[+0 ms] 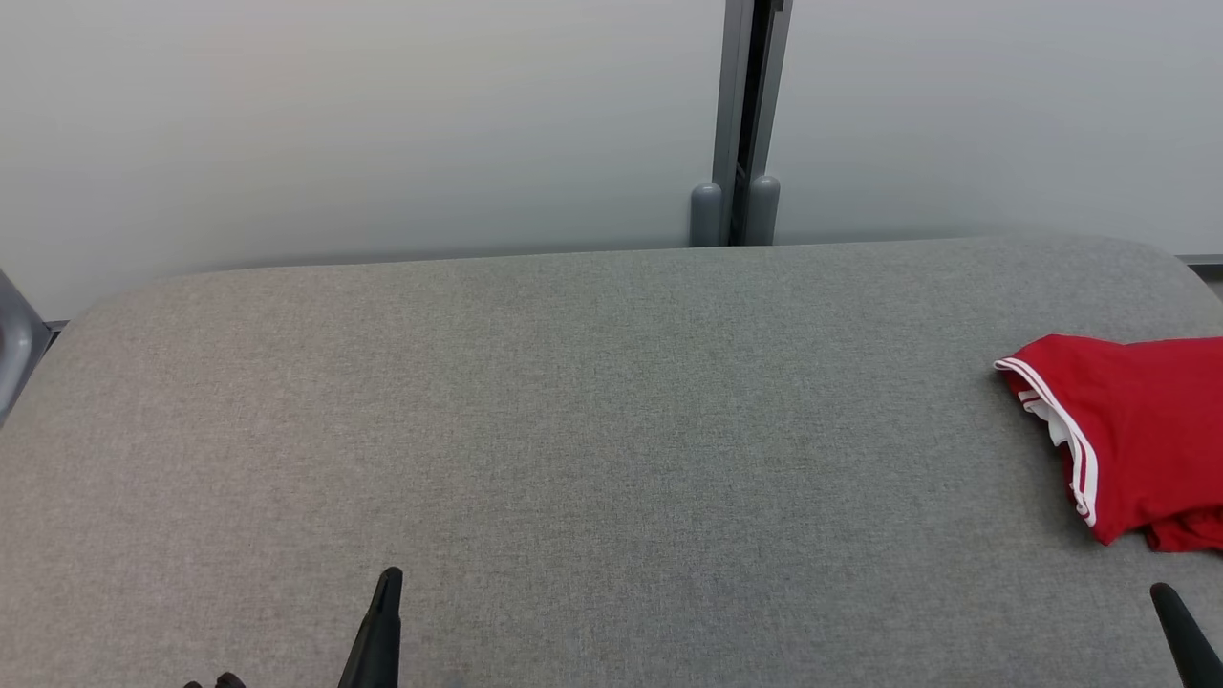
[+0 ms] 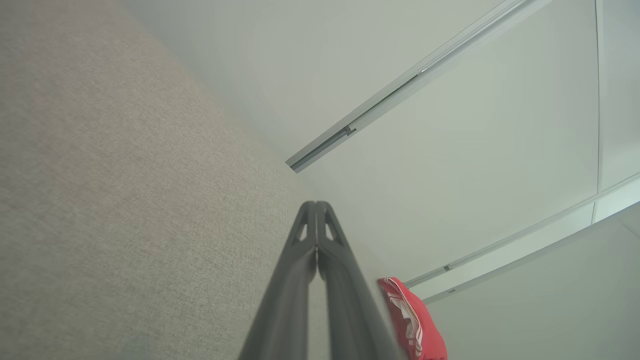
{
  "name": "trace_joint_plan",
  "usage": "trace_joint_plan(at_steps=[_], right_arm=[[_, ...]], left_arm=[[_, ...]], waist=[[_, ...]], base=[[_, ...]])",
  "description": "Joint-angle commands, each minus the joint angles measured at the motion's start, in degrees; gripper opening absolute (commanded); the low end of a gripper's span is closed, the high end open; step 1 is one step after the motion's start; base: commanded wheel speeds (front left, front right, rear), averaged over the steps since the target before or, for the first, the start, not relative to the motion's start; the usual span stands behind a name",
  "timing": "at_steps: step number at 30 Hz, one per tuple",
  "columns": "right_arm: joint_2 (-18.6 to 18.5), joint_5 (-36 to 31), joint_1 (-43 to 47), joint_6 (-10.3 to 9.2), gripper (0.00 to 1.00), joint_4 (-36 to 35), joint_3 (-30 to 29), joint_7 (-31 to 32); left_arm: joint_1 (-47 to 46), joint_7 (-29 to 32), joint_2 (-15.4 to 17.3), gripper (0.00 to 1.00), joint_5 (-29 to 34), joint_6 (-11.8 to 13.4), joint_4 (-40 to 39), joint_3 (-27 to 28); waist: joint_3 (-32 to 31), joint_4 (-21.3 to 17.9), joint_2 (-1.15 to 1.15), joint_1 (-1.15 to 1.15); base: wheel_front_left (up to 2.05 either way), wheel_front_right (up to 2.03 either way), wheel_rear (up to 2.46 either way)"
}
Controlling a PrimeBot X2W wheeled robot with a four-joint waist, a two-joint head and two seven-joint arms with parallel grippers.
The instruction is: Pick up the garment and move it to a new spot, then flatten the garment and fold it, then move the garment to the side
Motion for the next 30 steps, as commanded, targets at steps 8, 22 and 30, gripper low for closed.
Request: trace_joint_plan(at_steps=[8, 22, 30], right_arm=[[-0.4, 7.4, 0.7, 0.02, 0.00, -1.0, -2.3, 2.3], [-0.4, 15.4, 1.6, 0.02, 0.00, -1.1, -4.3, 4.2], [-0.4, 19.9, 2.1, 0.02, 0.00, -1.3, -5.3, 5.2]], left_arm=[[0.8, -0.4, -0.5, 0.00, -5.8, -1.7, -1.8, -0.1], [1.8, -0.6, -1.3, 0.00, -12.0, -3.1, -2.9, -0.4], [2.2, -0.6, -1.7, 0.00, -15.4, -4.0, -3.5, -0.6]], waist=[[0.2, -0.1, 0.00, 0.00], [0.4, -0.3, 0.00, 0.00], [0.5, -0.4, 0.00, 0.00]], base=[[0.00, 0.00, 0.00], [0.00, 0.00, 0.00], [0.00, 0.00, 0.00]])
